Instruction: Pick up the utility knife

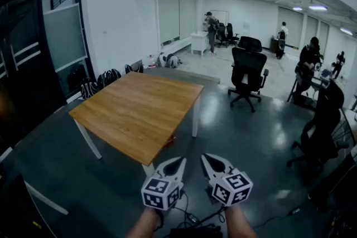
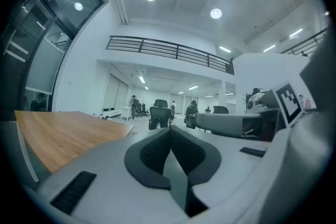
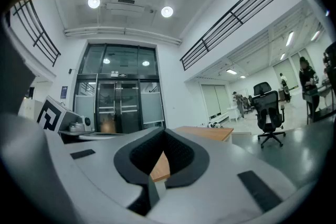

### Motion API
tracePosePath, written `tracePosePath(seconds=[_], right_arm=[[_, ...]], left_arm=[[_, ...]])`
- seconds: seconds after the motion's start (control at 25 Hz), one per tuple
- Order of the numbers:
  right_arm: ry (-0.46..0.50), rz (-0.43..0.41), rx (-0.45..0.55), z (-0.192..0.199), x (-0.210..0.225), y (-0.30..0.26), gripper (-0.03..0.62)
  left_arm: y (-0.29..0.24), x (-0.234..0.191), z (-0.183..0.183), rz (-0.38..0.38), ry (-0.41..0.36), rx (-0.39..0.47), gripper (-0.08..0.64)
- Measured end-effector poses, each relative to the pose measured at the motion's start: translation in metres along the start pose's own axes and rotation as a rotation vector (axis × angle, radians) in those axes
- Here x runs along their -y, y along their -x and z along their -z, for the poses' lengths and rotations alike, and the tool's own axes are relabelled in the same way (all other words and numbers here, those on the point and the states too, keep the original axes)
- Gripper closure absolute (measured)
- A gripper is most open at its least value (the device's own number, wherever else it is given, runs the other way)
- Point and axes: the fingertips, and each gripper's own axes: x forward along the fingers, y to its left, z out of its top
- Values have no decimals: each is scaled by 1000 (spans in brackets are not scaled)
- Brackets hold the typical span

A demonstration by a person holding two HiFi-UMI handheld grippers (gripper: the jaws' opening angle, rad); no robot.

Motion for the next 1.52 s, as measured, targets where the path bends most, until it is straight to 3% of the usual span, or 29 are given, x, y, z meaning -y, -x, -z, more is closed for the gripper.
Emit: tracePosePath(seconds=[0.56,0.88,1.04,1.52], right_arm=[[23,-11,1,-4,-6,0,581],[50,-99,-24,2,-31,-15,581],[93,-178,-57,16,-66,-27,581],[97,-614,-151,60,-208,-69,581]], left_arm=[[6,-2,-3,-23,-2,6,554],[30,-23,1,-116,14,15,554],[63,-44,6,-203,30,31,554],[216,-117,27,-659,83,42,554]])
